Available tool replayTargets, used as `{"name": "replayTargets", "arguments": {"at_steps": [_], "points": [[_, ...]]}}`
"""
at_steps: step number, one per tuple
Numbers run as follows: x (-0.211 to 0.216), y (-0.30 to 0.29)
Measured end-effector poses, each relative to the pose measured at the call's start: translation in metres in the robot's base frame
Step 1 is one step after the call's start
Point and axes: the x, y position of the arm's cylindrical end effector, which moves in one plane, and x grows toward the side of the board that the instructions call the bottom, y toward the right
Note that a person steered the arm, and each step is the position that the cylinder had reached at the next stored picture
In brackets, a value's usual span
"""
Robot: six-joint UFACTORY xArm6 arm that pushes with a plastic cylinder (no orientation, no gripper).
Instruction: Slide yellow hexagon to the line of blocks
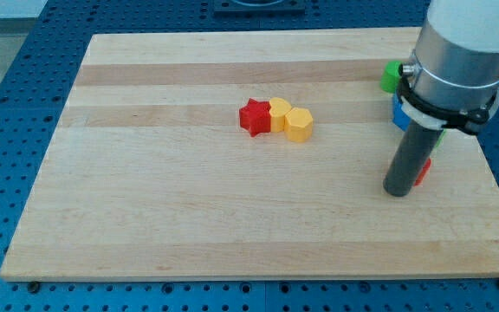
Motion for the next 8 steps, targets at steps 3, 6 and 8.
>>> {"name": "replayTargets", "arguments": {"at_steps": [3, 6, 8], "points": [[-0.004, -0.008], [-0.072, -0.045], [-0.122, -0.047]]}}
